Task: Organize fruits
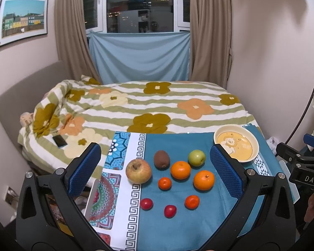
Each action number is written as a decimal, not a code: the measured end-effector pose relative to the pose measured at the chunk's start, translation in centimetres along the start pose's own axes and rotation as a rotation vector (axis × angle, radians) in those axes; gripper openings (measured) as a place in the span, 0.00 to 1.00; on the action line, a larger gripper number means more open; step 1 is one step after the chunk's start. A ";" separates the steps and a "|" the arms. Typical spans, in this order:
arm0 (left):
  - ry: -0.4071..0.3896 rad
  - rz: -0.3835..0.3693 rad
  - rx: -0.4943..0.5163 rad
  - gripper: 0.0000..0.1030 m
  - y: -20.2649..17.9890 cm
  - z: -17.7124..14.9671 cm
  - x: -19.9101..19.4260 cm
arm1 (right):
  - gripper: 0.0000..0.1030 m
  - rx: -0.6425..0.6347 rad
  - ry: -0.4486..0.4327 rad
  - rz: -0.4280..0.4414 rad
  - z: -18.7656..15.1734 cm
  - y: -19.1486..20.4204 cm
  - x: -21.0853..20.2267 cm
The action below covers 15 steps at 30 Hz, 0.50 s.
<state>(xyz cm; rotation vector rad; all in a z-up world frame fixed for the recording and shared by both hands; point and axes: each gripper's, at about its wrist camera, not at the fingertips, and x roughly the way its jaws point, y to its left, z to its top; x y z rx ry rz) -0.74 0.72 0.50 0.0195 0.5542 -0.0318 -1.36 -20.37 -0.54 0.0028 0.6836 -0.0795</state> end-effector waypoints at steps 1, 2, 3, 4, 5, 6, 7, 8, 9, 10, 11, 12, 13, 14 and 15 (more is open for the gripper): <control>-0.001 0.002 0.001 1.00 0.0 0.0 -0.1 | 1.00 0.000 -0.001 0.000 0.0 0.0 0.0; -0.002 0.003 0.001 1.00 -0.1 0.0 -0.1 | 1.00 0.000 -0.001 0.000 0.0 0.0 0.0; -0.003 0.004 0.003 1.00 -0.1 0.0 -0.1 | 1.00 0.000 0.000 0.000 0.0 -0.1 0.0; -0.005 0.005 0.003 1.00 -0.2 0.0 -0.3 | 1.00 0.001 0.000 0.000 0.0 -0.1 0.0; -0.006 0.005 0.003 1.00 -0.2 0.0 -0.3 | 1.00 0.002 0.000 0.000 0.1 -0.1 0.0; -0.006 0.005 0.003 1.00 -0.2 0.0 -0.3 | 1.00 0.002 0.000 0.000 0.1 -0.1 0.1; -0.006 0.005 0.003 1.00 -0.2 0.0 -0.3 | 1.00 0.003 0.000 0.001 0.1 -0.2 0.1; -0.006 0.007 0.004 1.00 -0.2 0.0 -0.3 | 1.00 0.003 0.000 0.002 0.1 -0.2 0.1; -0.006 0.008 0.005 1.00 -0.3 0.0 -0.4 | 1.00 0.007 0.001 0.005 0.0 -0.1 -0.1; -0.006 0.008 0.006 1.00 -0.2 0.0 -0.5 | 1.00 0.007 0.001 0.005 -0.2 0.0 -0.2; -0.005 0.011 0.007 1.00 -0.3 0.0 -0.5 | 1.00 0.006 0.001 0.004 -0.2 -0.1 -0.2; -0.005 0.011 0.008 1.00 -0.4 0.0 -0.5 | 1.00 0.006 0.002 0.005 -0.2 -0.1 -0.2; -0.005 0.010 0.007 1.00 -0.3 0.1 -0.6 | 1.00 0.005 0.002 0.005 -0.2 0.0 -0.2; -0.006 0.010 0.007 1.00 -0.3 0.1 -0.6 | 1.00 0.004 0.000 0.003 -0.3 0.1 -0.3; -0.007 0.011 0.006 1.00 -0.3 0.0 -0.6 | 1.00 0.005 0.000 0.003 -0.2 -0.1 -0.2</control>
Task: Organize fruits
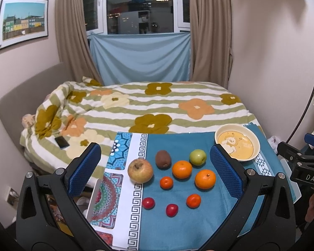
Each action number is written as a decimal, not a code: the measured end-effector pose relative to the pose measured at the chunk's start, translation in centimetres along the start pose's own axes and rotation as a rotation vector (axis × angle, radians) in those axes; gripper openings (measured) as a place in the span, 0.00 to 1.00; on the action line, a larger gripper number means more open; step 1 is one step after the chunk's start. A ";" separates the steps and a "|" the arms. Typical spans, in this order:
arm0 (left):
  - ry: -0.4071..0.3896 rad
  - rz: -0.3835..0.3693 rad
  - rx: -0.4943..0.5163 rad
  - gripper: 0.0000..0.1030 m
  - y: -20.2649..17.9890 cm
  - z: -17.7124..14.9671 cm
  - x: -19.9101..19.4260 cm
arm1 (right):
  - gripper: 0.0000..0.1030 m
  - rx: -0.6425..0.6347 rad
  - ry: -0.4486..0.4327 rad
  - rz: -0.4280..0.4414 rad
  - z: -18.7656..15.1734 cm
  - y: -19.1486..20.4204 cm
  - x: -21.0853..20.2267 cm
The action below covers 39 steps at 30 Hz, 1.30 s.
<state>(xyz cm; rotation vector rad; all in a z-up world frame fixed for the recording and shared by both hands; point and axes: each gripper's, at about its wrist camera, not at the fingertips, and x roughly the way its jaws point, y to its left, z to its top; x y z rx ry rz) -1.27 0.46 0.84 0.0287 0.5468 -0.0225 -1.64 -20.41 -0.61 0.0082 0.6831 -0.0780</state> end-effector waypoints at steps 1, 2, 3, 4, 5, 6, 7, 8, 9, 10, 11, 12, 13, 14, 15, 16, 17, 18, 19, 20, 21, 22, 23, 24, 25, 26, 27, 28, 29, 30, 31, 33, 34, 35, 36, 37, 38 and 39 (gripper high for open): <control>-0.001 0.000 -0.001 1.00 0.1 0.0 -0.1 | 1.00 -0.001 0.000 0.000 0.0 0.0 0.0; -0.001 -0.001 -0.002 1.00 0.1 0.0 -0.1 | 1.00 0.000 0.000 0.002 0.1 0.1 -0.1; -0.001 0.000 -0.002 1.00 0.1 -0.1 0.0 | 1.00 0.001 0.001 0.002 0.1 0.1 -0.1; -0.001 0.001 -0.001 1.00 0.0 -0.1 0.0 | 1.00 0.001 0.001 0.002 0.1 0.1 -0.1; -0.001 0.001 -0.001 1.00 0.0 -0.1 0.0 | 1.00 0.001 0.000 0.002 0.1 0.1 -0.1; -0.002 0.001 -0.001 1.00 0.0 -0.1 0.0 | 1.00 0.001 0.000 0.001 0.1 0.1 -0.1; -0.003 0.001 -0.002 1.00 0.2 0.0 -0.2 | 1.00 0.001 0.000 0.001 0.1 0.1 -0.1; -0.004 0.001 -0.003 1.00 0.4 -0.1 -0.2 | 1.00 0.001 0.000 0.001 0.0 0.2 -0.1; -0.003 0.001 -0.003 1.00 0.4 -0.1 -0.2 | 1.00 0.001 0.000 0.002 0.1 0.2 -0.1; -0.003 0.001 -0.002 1.00 0.4 -0.1 -0.2 | 1.00 0.000 0.000 0.002 0.0 0.2 -0.1; -0.003 0.001 -0.002 1.00 0.4 -0.1 -0.2 | 1.00 0.001 0.001 0.002 0.1 0.2 -0.1; -0.003 0.000 -0.002 1.00 0.4 -0.1 -0.2 | 1.00 0.001 0.000 0.002 0.1 0.2 -0.1; -0.003 -0.001 -0.002 1.00 0.4 -0.1 -0.2 | 1.00 0.001 0.001 0.002 0.0 0.2 -0.1; -0.002 -0.001 -0.003 1.00 0.4 -0.1 -0.3 | 1.00 0.002 0.000 0.002 0.1 0.2 -0.1; -0.003 -0.001 -0.002 1.00 0.4 -0.1 -0.3 | 1.00 0.001 0.001 0.001 0.1 0.3 -0.1; -0.003 -0.001 -0.002 1.00 0.4 -0.1 -0.3 | 1.00 0.001 0.001 0.002 0.0 0.3 -0.1; -0.003 -0.001 -0.003 1.00 0.4 -0.1 -0.2 | 1.00 0.002 0.000 0.002 0.1 0.3 -0.1; -0.003 -0.001 -0.003 1.00 0.4 -0.1 -0.2 | 1.00 0.001 0.000 0.001 0.1 0.3 -0.1; -0.003 -0.002 -0.003 1.00 0.4 -0.2 -0.2 | 1.00 0.001 0.000 0.001 0.1 0.3 -0.1; -0.003 -0.001 -0.003 1.00 0.4 -0.2 -0.2 | 1.00 0.000 0.000 0.001 0.0 0.3 -0.1; -0.003 -0.002 -0.004 1.00 0.4 -0.2 -0.3 | 1.00 0.001 0.000 0.001 0.1 0.3 -0.1; -0.003 -0.001 -0.003 1.00 0.4 -0.2 -0.2 | 1.00 0.001 0.000 0.001 0.1 0.3 0.0; -0.003 0.000 -0.003 1.00 0.4 -0.2 -0.3 | 1.00 0.001 0.001 0.001 0.1 0.3 0.0; -0.003 0.000 -0.003 1.00 0.4 -0.1 -0.3 | 1.00 0.001 0.001 0.002 0.1 0.3 0.0; -0.004 -0.001 -0.003 1.00 0.5 -0.1 -0.3 | 1.00 0.001 0.001 0.001 0.1 0.3 0.0; -0.004 -0.002 -0.003 1.00 0.5 -0.1 -0.3 | 1.00 0.001 0.000 0.001 0.1 0.4 0.0; -0.004 -0.002 -0.004 1.00 0.5 -0.1 -0.3 | 1.00 0.000 0.000 0.001 0.0 0.4 -0.1; -0.004 -0.002 -0.004 1.00 0.5 -0.1 -0.2 | 1.00 0.000 0.001 0.001 0.0 0.4 -0.1; -0.004 -0.002 -0.004 1.00 0.5 -0.1 -0.2 | 1.00 0.001 0.000 0.001 0.1 0.4 0.0; -0.004 -0.002 -0.004 1.00 0.5 -0.1 -0.2 | 1.00 0.001 0.000 0.001 0.1 0.4 0.0; -0.004 -0.002 -0.004 1.00 0.5 -0.1 -0.2 | 1.00 0.001 -0.001 0.000 0.0 0.5 0.0; -0.004 -0.002 -0.003 1.00 0.5 -0.1 -0.2 | 1.00 0.001 0.000 0.001 0.1 0.5 0.0; -0.004 -0.002 -0.003 1.00 0.5 -0.1 -0.2 | 1.00 0.002 -0.001 0.000 0.0 0.5 0.0; -0.004 -0.002 -0.003 1.00 0.5 -0.1 -0.2 | 1.00 0.004 0.000 0.002 0.0 0.5 0.0; -0.004 -0.003 -0.003 1.00 0.5 -0.1 -0.2 | 1.00 0.002 0.000 0.002 0.1 0.6 0.1; -0.004 -0.003 -0.003 1.00 0.6 -0.1 -0.2 | 1.00 0.003 0.000 0.001 0.0 0.5 -0.3; -0.005 -0.004 -0.004 1.00 0.7 0.0 -0.2 | 1.00 0.003 0.000 0.000 0.0 0.5 -0.3; -0.005 -0.005 -0.004 1.00 0.7 0.0 -0.2 | 1.00 0.003 0.000 0.001 0.0 0.5 -0.3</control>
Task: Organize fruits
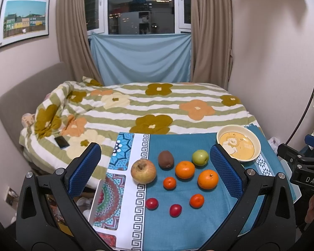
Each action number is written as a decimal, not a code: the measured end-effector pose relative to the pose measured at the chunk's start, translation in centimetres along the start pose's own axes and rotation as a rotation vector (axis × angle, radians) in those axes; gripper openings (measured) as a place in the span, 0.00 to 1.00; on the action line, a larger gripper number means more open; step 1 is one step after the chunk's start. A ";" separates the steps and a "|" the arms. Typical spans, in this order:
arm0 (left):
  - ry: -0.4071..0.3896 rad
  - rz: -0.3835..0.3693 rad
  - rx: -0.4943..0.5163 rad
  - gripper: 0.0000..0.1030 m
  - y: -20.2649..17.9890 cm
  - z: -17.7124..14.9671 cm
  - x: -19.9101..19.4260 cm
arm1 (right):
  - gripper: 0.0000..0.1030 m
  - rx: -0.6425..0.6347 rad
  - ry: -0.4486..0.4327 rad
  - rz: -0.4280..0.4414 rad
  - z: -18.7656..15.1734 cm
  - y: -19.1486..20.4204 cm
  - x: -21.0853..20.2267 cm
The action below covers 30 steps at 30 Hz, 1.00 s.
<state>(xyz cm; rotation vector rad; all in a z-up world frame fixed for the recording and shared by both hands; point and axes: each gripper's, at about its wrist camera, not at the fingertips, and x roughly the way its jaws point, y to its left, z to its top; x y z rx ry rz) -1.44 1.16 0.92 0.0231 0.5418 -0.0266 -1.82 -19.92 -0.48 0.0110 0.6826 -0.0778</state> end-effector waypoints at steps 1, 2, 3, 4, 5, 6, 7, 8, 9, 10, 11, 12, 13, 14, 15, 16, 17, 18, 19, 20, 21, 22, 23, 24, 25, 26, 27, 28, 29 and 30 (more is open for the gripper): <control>0.000 -0.002 -0.001 1.00 0.0 0.0 0.0 | 1.00 0.000 0.000 0.000 0.0 0.0 0.0; 0.000 -0.004 -0.001 1.00 0.1 0.0 0.1 | 1.00 0.000 0.000 -0.001 0.0 0.0 0.0; 0.000 -0.005 0.000 1.00 0.1 0.0 0.2 | 1.00 0.001 -0.002 -0.004 0.0 0.0 -0.1; 0.000 -0.006 0.000 1.00 0.1 0.0 0.2 | 1.00 0.001 -0.006 -0.010 -0.1 -0.1 -0.3; 0.003 -0.009 0.001 1.00 0.0 0.0 0.2 | 1.00 0.001 -0.009 -0.016 -0.1 -0.1 -0.4; 0.006 -0.013 0.002 1.00 0.1 0.0 0.2 | 1.00 0.005 -0.011 -0.018 -0.2 0.2 -0.4; 0.010 -0.020 0.006 1.00 0.0 0.1 0.3 | 1.00 0.008 -0.011 -0.018 -0.3 0.2 -0.5; 0.014 -0.025 0.010 1.00 0.0 0.1 0.5 | 1.00 0.011 -0.010 -0.017 -0.5 0.2 -0.6; 0.020 -0.031 0.014 1.00 0.1 0.0 0.7 | 1.00 0.014 -0.006 -0.018 -0.5 0.2 -0.5; 0.031 -0.040 0.017 1.00 0.2 -0.1 1.1 | 1.00 0.014 0.000 -0.018 -0.6 0.1 -0.4; 0.043 -0.048 0.018 1.00 0.2 -0.2 1.4 | 1.00 0.013 0.006 -0.020 -0.8 0.0 -0.3; 0.056 -0.058 0.017 1.00 0.2 -0.5 1.8 | 1.00 0.011 0.012 -0.024 -0.9 -0.1 -0.2; 0.066 -0.068 0.017 1.00 0.3 -0.8 2.1 | 1.00 0.010 0.017 -0.028 -1.0 -0.1 -0.2; 0.079 -0.079 0.016 1.00 0.2 -1.1 2.5 | 1.00 0.007 0.022 -0.031 -1.2 -0.2 -0.1; 0.091 -0.091 0.015 1.00 0.2 -1.6 2.9 | 1.00 0.003 0.029 -0.034 -1.4 -0.3 0.1; 0.107 -0.106 0.016 1.00 0.1 -2.2 3.3 | 1.00 0.001 0.036 -0.035 -1.7 -0.4 0.3; 0.119 -0.117 0.017 1.00 -0.1 -2.7 3.6 | 1.00 0.002 0.041 -0.034 -2.0 -0.7 0.5; 0.135 -0.124 0.021 1.00 -0.4 -3.1 4.1 | 1.00 0.005 0.048 -0.030 -2.3 -0.9 0.8; 0.148 -0.128 0.023 1.00 -0.5 -3.6 4.4 | 1.00 0.005 0.056 -0.027 -2.6 -1.2 1.2; 0.160 -0.132 0.026 1.00 -0.9 -3.9 4.8 | 1.00 0.003 0.065 -0.024 -2.8 -1.5 1.6; 0.170 -0.137 0.028 1.00 -1.2 -4.3 5.1 | 1.00 -0.001 0.073 -0.015 -3.0 -2.0 2.1; 0.182 -0.143 0.029 1.00 -1.8 -4.7 5.5 | 1.00 -0.007 0.079 -0.004 -3.2 -2.4 2.6; 0.192 -0.148 0.030 1.00 -2.1 -4.8 5.9 | 1.00 -0.016 0.083 0.010 -3.3 -2.8 3.1; 0.203 -0.156 0.029 1.00 -2.6 -5.0 6.4 | 1.00 -0.026 0.086 0.028 -3.5 -3.3 3.8; 0.213 -0.159 0.027 1.00 -3.2 -5.3 7.0 | 1.00 -0.038 0.089 0.046 -3.5 -3.8 4.5; 0.224 -0.158 0.025 1.00 -3.7 -5.4 7.5 | 1.00 -0.054 0.095 0.065 -3.5 -4.4 5.2; 0.236 -0.155 0.026 1.00 -4.4 -5.6 8.2 | 1.00 -0.072 0.102 0.080 -3.6 -4.8 5.9; 0.243 -0.152 0.027 1.00 -4.9 -5.7 8.6 | 1.00 -0.091 0.108 0.095 -3.7 -5.2 6.6; 0.251 -0.147 0.031 1.00 -5.5 -5.8 9.1 | 1.00 -0.110 0.113 0.110 -3.9 -5.6 7.3; 0.261 -0.143 0.035 1.00 -6.1 -6.0 9.7 | 1.00 -0.129 0.120 0.129 -4.1 -5.9 8.1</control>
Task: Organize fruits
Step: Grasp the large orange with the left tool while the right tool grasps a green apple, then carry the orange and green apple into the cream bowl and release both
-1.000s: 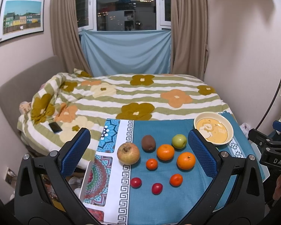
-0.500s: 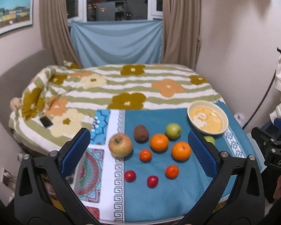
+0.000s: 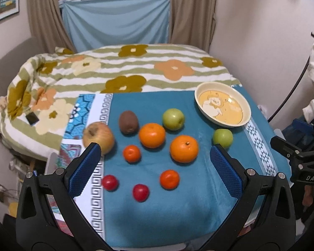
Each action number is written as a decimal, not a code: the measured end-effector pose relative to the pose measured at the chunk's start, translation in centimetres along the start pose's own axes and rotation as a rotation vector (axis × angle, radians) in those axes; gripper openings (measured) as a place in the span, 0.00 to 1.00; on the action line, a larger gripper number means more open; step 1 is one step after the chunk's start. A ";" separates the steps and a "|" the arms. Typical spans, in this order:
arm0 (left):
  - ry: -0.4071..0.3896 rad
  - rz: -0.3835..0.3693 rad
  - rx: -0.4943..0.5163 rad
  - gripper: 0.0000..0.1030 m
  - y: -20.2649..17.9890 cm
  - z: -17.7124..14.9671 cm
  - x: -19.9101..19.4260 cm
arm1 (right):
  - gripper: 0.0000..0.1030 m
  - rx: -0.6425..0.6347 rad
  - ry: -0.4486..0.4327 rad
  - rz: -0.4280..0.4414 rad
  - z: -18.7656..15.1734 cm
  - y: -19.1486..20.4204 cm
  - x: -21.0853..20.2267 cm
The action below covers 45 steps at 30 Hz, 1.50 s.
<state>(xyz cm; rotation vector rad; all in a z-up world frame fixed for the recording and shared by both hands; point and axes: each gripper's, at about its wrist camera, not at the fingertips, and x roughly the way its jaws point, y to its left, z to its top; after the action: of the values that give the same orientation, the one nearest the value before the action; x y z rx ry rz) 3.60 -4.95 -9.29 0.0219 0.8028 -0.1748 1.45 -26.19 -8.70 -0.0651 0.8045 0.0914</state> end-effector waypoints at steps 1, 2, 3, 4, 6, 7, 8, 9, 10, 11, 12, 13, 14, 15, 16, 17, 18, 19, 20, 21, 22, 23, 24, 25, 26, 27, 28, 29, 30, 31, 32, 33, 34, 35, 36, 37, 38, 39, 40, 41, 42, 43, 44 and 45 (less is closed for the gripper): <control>0.014 0.000 0.002 1.00 -0.7 -0.1 0.8 | 1.00 -0.014 0.008 0.017 -0.1 -0.4 0.7; 0.029 -0.004 0.002 1.00 -1.1 0.0 1.5 | 1.00 -0.028 0.019 0.038 -0.3 -0.8 1.4; 0.044 -0.010 0.005 1.00 -1.6 -0.1 2.3 | 1.00 -0.043 0.031 0.062 -0.5 -1.3 2.2; 0.058 -0.016 0.007 1.00 -2.1 -0.2 3.3 | 1.00 -0.058 0.042 0.082 -0.7 -1.7 3.0; 0.084 -0.016 0.010 1.00 -2.9 -0.4 4.9 | 1.00 -0.082 0.065 0.120 -1.1 -2.3 4.5; 0.102 -0.014 0.009 1.00 -3.4 -0.5 6.0 | 1.00 -0.094 0.077 0.146 -1.3 -2.5 5.3; 0.118 -0.007 0.006 1.00 -3.7 -0.7 6.9 | 1.00 -0.106 0.087 0.169 -1.4 -2.7 6.0; 0.129 -0.002 0.002 1.00 -4.0 -0.8 7.6 | 1.00 -0.121 0.094 0.189 -1.6 -2.8 6.7; 0.142 0.002 -0.005 1.00 -4.2 -1.1 8.4 | 0.99 -0.141 0.101 0.210 -1.7 -2.8 7.3; 0.150 0.007 -0.010 1.00 -4.4 -1.2 9.0 | 0.95 -0.161 0.107 0.229 -1.9 -2.7 7.9; 0.160 0.011 -0.016 1.00 -4.5 -1.3 9.6 | 0.93 -0.185 0.118 0.246 -2.1 -2.5 8.5; 0.171 0.012 -0.022 1.00 -4.7 -1.4 10.2 | 0.93 -0.203 0.126 0.256 -2.2 -2.5 9.0; 0.182 0.013 -0.025 1.00 -4.9 -1.5 10.8 | 0.91 -0.218 0.133 0.267 -2.2 -2.4 9.5; 0.194 0.015 -0.027 0.99 -5.1 -1.6 11.5 | 0.89 -0.229 0.141 0.282 -2.4 -2.4 10.0; 0.203 0.017 -0.027 0.97 -5.2 -1.7 11.9 | 0.88 -0.235 0.145 0.294 -2.4 -2.3 10.4; 0.213 0.019 -0.028 0.95 -5.3 -1.7 12.4 | 0.88 -0.242 0.146 0.302 -2.4 -2.2 10.8; 0.219 0.020 -0.029 0.95 -5.4 -1.8 12.8 | 0.87 -0.249 0.147 0.311 -2.5 -2.2 11.2; 0.226 0.020 -0.030 0.93 -5.5 -1.9 13.3 | 0.86 -0.255 0.146 0.318 -2.6 -2.1 11.5; 0.233 0.021 -0.030 0.90 -5.5 -1.9 13.6 | 0.84 -0.261 0.147 0.326 -2.6 -2.0 11.8; 0.242 0.023 -0.030 0.89 -5.6 -1.9 14.0 | 0.82 -0.266 0.149 0.332 -2.5 -2.0 12.1; 0.249 0.026 -0.031 0.89 -5.6 -1.9 14.4 | 0.81 -0.269 0.152 0.338 -2.5 -2.0 12.4; 0.254 0.028 -0.033 0.88 -5.7 -1.9 14.7 | 0.78 -0.271 0.157 0.346 -2.5 -1.9 12.7; 0.258 0.026 -0.037 0.87 -5.7 -1.9 14.9 | 0.74 -0.271 0.165 0.356 -2.4 -1.9 13.1; 0.265 0.025 -0.043 0.80 -5.7 -1.9 15.2 | 0.73 -0.269 0.171 0.367 -2.3 -1.9 13.3; 0.273 0.026 -0.046 0.73 -5.7 -1.8 15.5 | 0.73 -0.267 0.173 0.373 -2.3 -1.9 13.5; 0.281 0.025 -0.049 0.70 -5.7 -1.8 15.7 | 0.72 -0.267 0.172 0.377 -2.3 -1.8 13.6; 0.286 0.014 -0.053 0.67 -5.6 -1.8 15.9 | 0.72 -0.269 0.172 0.381 -2.2 -1.8 13.7; 0.285 0.013 -0.054 0.66 -5.6 -1.8 16.0 | 0.72 -0.272 0.170 0.384 -2.2 -1.7 13.9; 0.283 0.017 -0.051 0.66 -5.7 -1.8 16.0 | 0.71 -0.274 0.170 0.387 -2.2 -1.7 14.0; 0.282 0.020 -0.046 0.66 -5.8 -1.8 16.1 | 0.70 -0.277 0.170 0.393 -2.1 -1.6 14.2; 0.282 0.020 -0.045 0.66 -5.8 -1.8 16.1 | 0.66 -0.281 0.173 0.399 -2.0 -1.5 14.4; 0.283 0.019 -0.050 0.66 -5.8 -1.9 16.0 | 0.63 -0.284 0.177 0.405 -2.0 -1.4 14.6; 0.283 0.015 -0.056 0.66 -5.7 -1.9 16.0 | 0.62 -0.286 0.180 0.409 -2.0 -1.3 14.8; 0.283 0.012 -0.063 0.65 -5.6 -1.9 16.0 | 0.60 -0.288 0.182 0.412 -2.0 -1.2 14.9; 0.284 0.013 -0.066 0.65 -5.6 -1.9 15.9 | 0.60 -0.288 0.183 0.417 -2.0 -1.1 14.9; 0.283 0.016 -0.068 0.65 -5.5 -2.0 15.9 | 0.59 -0.288 0.183 0.419 -2.0 -1.1 15.0; 0.282 0.018 -0.067 0.65 -5.5 -2.0 15.8 | 0.59 -0.288 0.182 0.421 -1.9 -1.1 15.1; 0.281 0.020 -0.065 0.65 -5.5 -2.1 15.8 | 0.59 -0.288 0.182 0.423 -1.9 -1.0 15.2; 0.281 0.021 -0.062 0.65 -5.5 -2.0 15.8 | 0.59 -0.287 0.181 0.424 -1.9 -1.0 15.2; 0.280 0.022 -0.059 0.65 -5.6 -2.0 15.8 | 0.59 -0.287 0.180 0.425 -1.8 -0.9 15.3; 0.280 0.024 -0.056 0.65 -5.6 -2.0 15.8 | 0.59 -0.287 0.179 0.427 -1.8 -0.8 15.3; 0.280 0.025 -0.052 0.65 -5.6 -2.1 15.8 | 0.59 -0.287 0.177 0.427 -1.7 -0.8 15.4; 0.280 0.025 -0.051 0.65 -5.6 -2.0 15.8 | 0.57 -0.287 0.176 0.428 -1.7 -0.7 15.4; 0.280 0.024 -0.051 0.65 -5.6 -2.0 15.8 | 0.53 -0.288 0.178 0.429 -1.7 -0.7 15.5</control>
<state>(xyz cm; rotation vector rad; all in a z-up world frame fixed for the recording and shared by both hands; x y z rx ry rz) 12.00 -12.66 -21.76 0.0079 1.0856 -0.1293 10.99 -26.14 -21.08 -0.1740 0.9694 0.6150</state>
